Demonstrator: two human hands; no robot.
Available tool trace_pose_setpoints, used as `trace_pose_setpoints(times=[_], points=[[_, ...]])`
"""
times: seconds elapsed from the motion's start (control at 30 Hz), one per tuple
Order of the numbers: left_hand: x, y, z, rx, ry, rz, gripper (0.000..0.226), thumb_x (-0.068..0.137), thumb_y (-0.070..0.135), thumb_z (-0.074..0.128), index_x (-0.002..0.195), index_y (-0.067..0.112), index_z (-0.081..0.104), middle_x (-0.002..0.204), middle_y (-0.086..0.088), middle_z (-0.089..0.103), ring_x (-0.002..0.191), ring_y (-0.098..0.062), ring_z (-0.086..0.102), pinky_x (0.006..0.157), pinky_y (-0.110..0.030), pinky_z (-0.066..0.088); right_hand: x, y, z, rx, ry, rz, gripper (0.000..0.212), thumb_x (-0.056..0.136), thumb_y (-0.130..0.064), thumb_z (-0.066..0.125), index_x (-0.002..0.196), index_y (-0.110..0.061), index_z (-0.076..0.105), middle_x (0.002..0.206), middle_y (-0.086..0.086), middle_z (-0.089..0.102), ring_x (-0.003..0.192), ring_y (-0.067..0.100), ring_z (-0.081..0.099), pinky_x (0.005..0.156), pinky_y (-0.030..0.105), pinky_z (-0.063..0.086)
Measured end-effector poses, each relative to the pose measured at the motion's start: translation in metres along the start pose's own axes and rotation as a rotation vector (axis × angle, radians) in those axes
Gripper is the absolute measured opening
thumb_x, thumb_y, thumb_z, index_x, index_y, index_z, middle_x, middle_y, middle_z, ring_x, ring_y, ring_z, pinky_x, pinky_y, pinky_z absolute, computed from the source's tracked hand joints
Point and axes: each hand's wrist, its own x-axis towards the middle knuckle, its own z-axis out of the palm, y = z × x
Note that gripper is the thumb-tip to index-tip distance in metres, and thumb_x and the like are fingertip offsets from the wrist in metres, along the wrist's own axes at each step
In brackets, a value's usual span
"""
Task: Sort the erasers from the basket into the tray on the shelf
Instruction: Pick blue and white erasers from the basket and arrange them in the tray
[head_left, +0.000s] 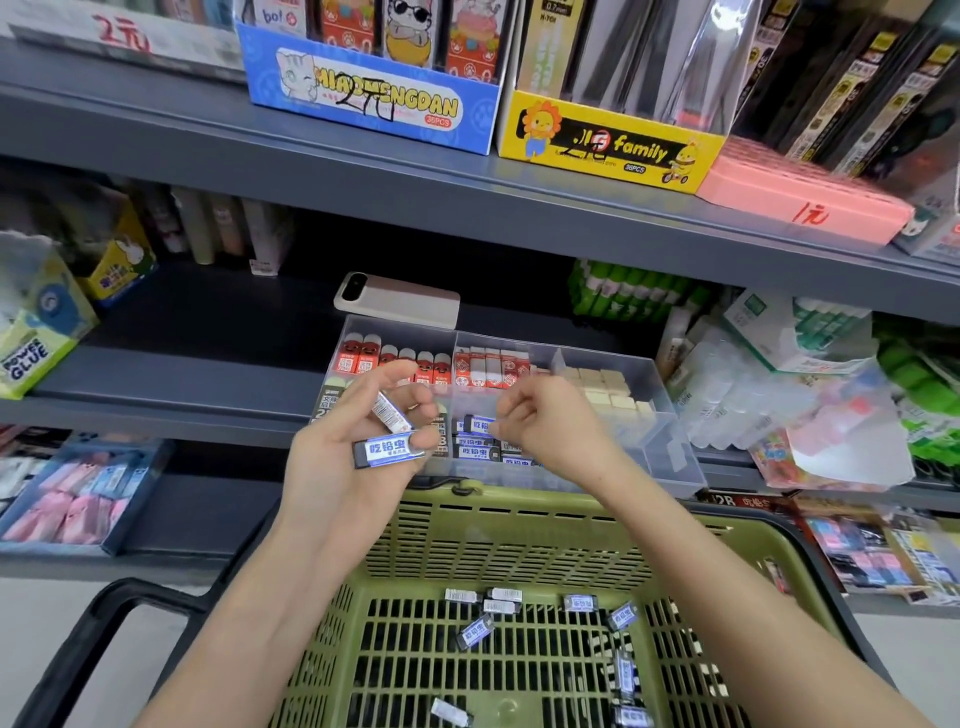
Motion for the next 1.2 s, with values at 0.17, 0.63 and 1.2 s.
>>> trace_pose_setpoints(times=[0.17,0.63,1.2], points=[[0.001,0.0,0.001,-0.039,0.039,0.003,0.026,0.081,0.022,0.053,0.097,0.002,0.061,0.073,-0.009,0.059,0.064,-0.018,0.056,0.051,-0.023,0.045,0.001,-0.002,0.015,-0.145,0.042,-0.053,0.015,0.087,-0.006,0.06,0.079,-0.005,0.072,0.069,-0.002,0.063,0.059,0.004,0.049,0.064,0.009,0.038],[0.008,-0.005,-0.005,-0.006,0.015,0.064,0.033,0.091,0.036,0.045,0.099,0.007,0.057,0.089,-0.01,0.071,0.091,-0.023,0.071,0.072,-0.033,0.058,-0.05,-0.033,0.026,0.089,0.337,-0.664,0.024,0.086,-0.029,0.061,0.106,-0.019,0.067,0.08,-0.016,0.06,0.065,-0.001,0.046,0.064,0.013,0.039],[0.005,-0.003,-0.008,0.164,0.129,0.144,0.032,0.096,0.042,0.039,0.085,0.015,0.051,0.06,0.004,0.041,0.048,-0.009,0.034,0.043,-0.017,0.031,-0.011,0.001,0.007,0.185,0.41,0.008,0.018,0.083,-0.018,0.069,0.069,-0.015,0.059,0.064,0.001,0.061,0.058,0.019,0.058,0.058,0.031,0.049]])
